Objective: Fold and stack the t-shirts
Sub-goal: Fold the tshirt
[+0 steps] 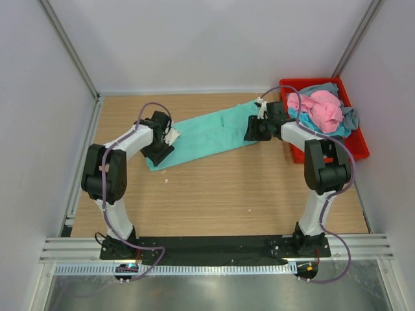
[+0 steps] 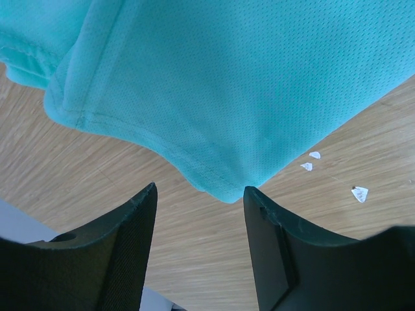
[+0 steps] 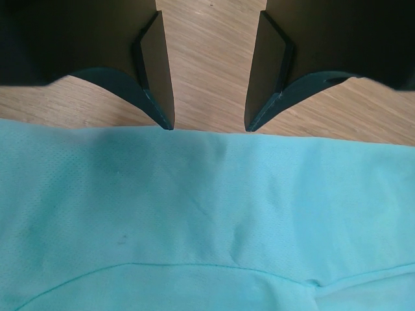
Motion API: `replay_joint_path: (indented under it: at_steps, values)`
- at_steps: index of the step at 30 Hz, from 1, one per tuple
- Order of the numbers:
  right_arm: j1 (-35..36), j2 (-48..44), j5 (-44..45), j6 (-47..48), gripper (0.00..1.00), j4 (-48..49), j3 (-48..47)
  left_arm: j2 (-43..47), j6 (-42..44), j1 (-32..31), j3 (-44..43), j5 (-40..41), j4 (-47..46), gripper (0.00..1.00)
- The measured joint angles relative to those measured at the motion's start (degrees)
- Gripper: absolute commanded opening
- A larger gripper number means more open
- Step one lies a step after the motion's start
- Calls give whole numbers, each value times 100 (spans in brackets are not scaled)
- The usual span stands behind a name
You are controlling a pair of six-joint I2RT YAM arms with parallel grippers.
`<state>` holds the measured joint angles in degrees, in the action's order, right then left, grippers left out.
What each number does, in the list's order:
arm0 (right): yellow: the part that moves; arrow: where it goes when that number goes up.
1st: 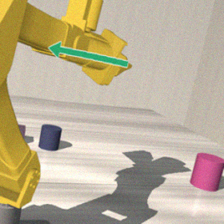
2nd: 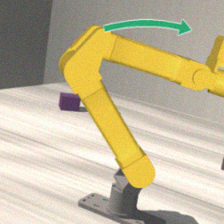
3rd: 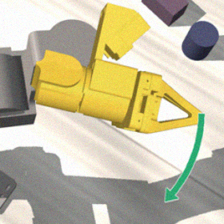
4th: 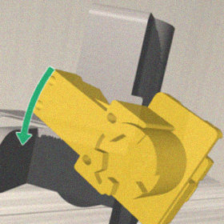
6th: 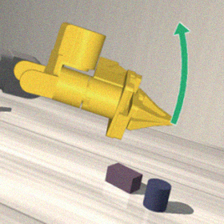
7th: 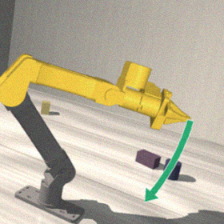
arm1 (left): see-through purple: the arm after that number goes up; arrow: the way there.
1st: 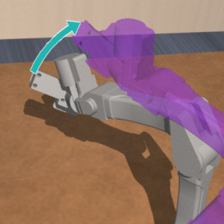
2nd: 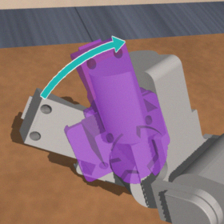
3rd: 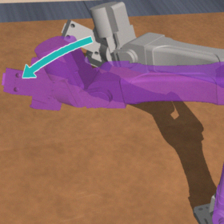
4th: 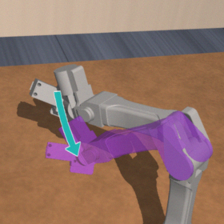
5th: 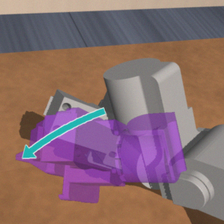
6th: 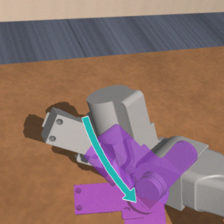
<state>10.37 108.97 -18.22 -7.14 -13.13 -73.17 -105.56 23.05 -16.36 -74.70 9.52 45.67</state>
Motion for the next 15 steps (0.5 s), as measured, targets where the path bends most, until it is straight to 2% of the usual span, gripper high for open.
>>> replay_joint_path:
  at_steps: [8, 11, 12, 14, 15]
  values:
    - [-13, 365, 7, -81, 54, -9, 0, -350, 44, -68, 57, -2, 24, 52]
    - [-22, 402, 9, -81, 53, -15, -9, -470, 42, -68, 87, 4, 74, 35]
    - [-26, 402, 7, -81, 53, -13, -13, -472, 50, -68, 90, 2, 90, 24]
    - [-26, 404, 11, -81, 54, -20, -15, -511, 13, -79, 85, -4, 140, 19]
    - [-31, 407, 22, -81, 53, -20, -20, -520, 9, -79, 83, -2, 179, 12]
